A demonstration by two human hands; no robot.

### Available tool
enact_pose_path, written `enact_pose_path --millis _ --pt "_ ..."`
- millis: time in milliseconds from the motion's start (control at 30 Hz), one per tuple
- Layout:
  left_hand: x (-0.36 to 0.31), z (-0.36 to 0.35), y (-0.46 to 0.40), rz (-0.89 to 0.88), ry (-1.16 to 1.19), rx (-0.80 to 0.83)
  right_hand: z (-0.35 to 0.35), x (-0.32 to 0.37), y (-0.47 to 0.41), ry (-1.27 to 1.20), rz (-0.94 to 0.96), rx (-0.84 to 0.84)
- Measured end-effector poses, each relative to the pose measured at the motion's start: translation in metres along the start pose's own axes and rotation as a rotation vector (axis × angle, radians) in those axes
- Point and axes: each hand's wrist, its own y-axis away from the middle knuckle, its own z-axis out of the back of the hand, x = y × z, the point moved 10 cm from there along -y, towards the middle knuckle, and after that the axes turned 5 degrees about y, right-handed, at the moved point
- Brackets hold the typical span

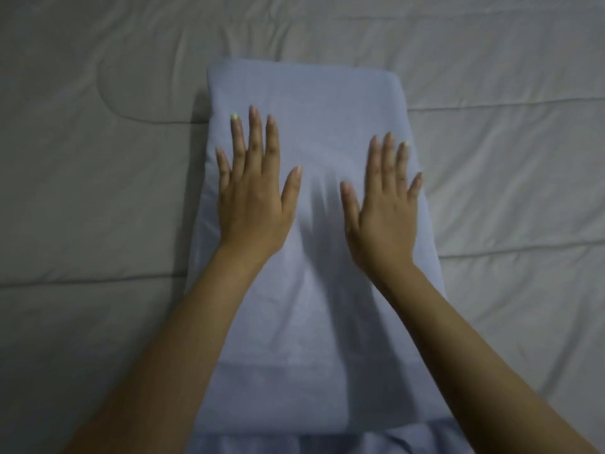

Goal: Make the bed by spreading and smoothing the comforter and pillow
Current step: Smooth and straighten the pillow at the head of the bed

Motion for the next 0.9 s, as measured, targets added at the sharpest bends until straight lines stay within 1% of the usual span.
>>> enact_pose_path --millis 67,100,133,167,200,267,300,333,367,433,467,500,567,667,733,800,833,900 --pt "0.015 -0.047 -0.002 0.019 -0.109 0.258 -0.049 0.002 -0.002 0.105 0.093 0.233" --pt "0.022 -0.063 -0.004 0.026 -0.158 0.341 -0.064 -0.001 -0.007 0.142 0.11 0.309" --pt "0.025 -0.067 -0.013 0.037 -0.156 0.355 -0.068 -0.005 -0.017 0.149 0.092 0.328" --pt "0.024 -0.062 -0.029 0.052 -0.119 0.322 -0.063 -0.006 -0.034 0.123 0.055 0.293" --pt "0.019 -0.045 -0.051 0.058 -0.073 0.236 -0.049 -0.004 -0.055 0.092 0.012 0.222" --pt "0.008 -0.008 -0.096 0.025 -0.051 0.037 -0.018 0.0 -0.098 0.046 -0.049 0.031" --pt "0.008 -0.001 -0.113 0.001 -0.066 -0.015 -0.011 -0.001 -0.116 0.037 -0.06 -0.054" --pt "0.014 -0.007 -0.127 -0.008 -0.085 -0.013 -0.014 -0.004 -0.131 0.04 -0.065 -0.088" --pt "0.023 -0.024 -0.135 -0.005 -0.11 0.05 -0.028 -0.006 -0.141 0.065 -0.048 -0.048" --pt "0.044 -0.073 -0.135 0.019 -0.183 0.245 -0.076 -0.009 -0.148 0.146 0.019 0.165" --pt "0.052 -0.09 -0.132 0.02 -0.201 0.291 -0.094 -0.013 -0.147 0.169 0.035 0.236" --pt "0.056 -0.099 -0.133 0.02 -0.202 0.299 -0.103 -0.018 -0.149 0.18 0.032 0.259" --pt "0.06 -0.102 -0.138 0.019 -0.189 0.292 -0.106 -0.022 -0.155 0.171 0.022 0.254" --pt "0.051 -0.087 -0.136 0.01 -0.176 0.324 -0.091 -0.017 -0.151 0.133 0.015 0.259" --pt "0.04 -0.069 -0.123 0.009 -0.143 0.272 -0.065 -0.02 -0.141 0.077 -0.075 0.154" --pt "0.033 -0.052 -0.086 -0.03 -0.116 0.167 -0.046 -0.023 -0.106 0.07 -0.119 0.049" --pt "0.034 -0.051 -0.063 -0.049 -0.116 0.153 -0.047 -0.021 -0.082 0.086 -0.077 0.051" --pt "0.042 -0.059 -0.033 -0.04 -0.149 0.216 -0.064 -0.018 -0.044 0.149 0.012 0.18"
